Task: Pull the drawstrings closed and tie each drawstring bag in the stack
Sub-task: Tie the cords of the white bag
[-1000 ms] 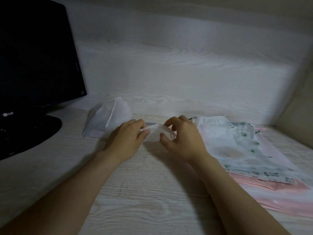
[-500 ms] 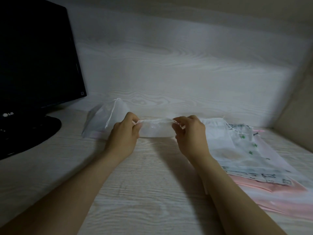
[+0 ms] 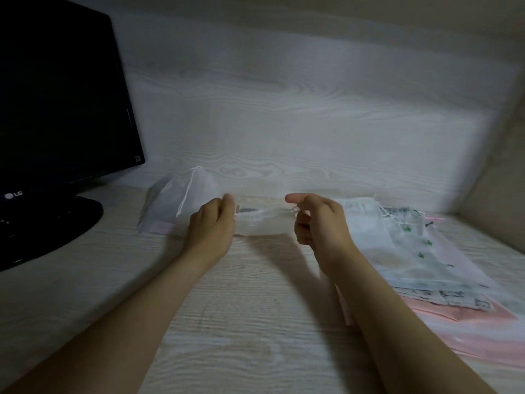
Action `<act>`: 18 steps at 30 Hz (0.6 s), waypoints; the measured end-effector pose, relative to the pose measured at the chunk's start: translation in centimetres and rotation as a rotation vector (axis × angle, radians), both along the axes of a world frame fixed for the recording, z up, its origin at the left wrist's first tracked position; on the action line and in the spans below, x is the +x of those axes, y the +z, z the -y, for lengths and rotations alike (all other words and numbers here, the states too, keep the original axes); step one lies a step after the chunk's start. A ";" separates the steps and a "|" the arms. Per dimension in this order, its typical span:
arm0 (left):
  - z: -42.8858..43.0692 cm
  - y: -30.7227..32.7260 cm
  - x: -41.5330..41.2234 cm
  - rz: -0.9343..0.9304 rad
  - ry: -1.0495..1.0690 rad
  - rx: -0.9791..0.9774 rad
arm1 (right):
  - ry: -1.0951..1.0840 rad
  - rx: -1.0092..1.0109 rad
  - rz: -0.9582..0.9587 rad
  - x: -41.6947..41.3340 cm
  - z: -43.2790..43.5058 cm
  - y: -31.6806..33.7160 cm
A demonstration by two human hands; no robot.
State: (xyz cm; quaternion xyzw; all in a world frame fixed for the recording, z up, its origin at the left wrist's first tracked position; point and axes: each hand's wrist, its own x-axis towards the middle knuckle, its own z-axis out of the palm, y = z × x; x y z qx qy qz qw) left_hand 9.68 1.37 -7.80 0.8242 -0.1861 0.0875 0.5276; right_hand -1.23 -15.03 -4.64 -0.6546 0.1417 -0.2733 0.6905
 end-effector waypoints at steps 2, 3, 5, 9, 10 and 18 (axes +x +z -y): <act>0.1 -0.2 0.1 0.028 0.008 0.000 | -0.066 0.045 0.019 0.1 0.1 -0.1; 0.2 -0.5 0.3 0.037 0.007 -0.012 | -0.109 0.044 0.020 0.1 0.1 -0.3; 0.4 -0.9 0.8 0.017 -0.019 -0.070 | -0.190 0.014 0.009 0.2 0.3 -0.6; 0.6 -0.9 0.8 -0.126 -0.090 -0.254 | -0.236 0.045 0.014 0.6 0.5 -1.4; 0.5 -0.8 0.7 -0.151 -0.110 -0.295 | -0.216 0.089 0.024 0.7 0.5 -1.4; 0.8 -1.0 1.0 -0.299 -0.142 -0.552 | -0.100 0.407 0.148 1.1 0.1 -1.2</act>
